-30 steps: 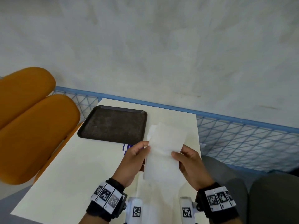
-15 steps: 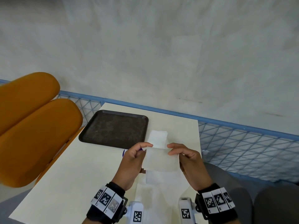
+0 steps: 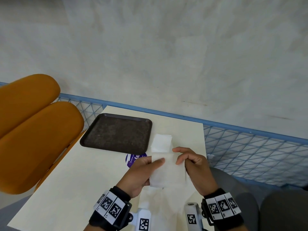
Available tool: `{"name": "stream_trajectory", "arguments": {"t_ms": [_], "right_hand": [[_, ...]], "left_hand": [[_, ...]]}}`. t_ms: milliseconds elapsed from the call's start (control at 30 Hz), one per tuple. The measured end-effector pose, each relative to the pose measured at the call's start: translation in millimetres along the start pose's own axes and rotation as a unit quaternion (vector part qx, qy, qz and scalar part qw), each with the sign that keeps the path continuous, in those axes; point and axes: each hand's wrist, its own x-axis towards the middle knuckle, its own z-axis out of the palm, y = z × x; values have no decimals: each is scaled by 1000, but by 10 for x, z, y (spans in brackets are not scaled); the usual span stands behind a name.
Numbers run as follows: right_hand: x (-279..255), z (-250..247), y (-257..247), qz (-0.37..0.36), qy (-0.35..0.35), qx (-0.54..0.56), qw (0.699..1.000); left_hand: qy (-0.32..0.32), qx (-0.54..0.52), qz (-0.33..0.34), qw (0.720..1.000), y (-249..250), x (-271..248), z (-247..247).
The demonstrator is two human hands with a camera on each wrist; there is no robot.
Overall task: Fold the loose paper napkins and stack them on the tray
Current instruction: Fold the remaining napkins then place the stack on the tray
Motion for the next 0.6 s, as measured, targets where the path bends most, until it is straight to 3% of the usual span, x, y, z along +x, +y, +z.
{"name": "stream_trajectory", "arguments": {"t_ms": [300, 433, 600], "right_hand": [[53, -40, -89, 50, -34, 89, 994], [134, 57, -190, 64, -33, -69, 995], [269, 163, -290, 4, -108, -241, 965]], "left_hand": [[41, 101, 133, 985, 66, -2, -120], [54, 163, 169, 971, 118, -10, -164], [40, 207, 196, 958, 142, -27, -218]]}}
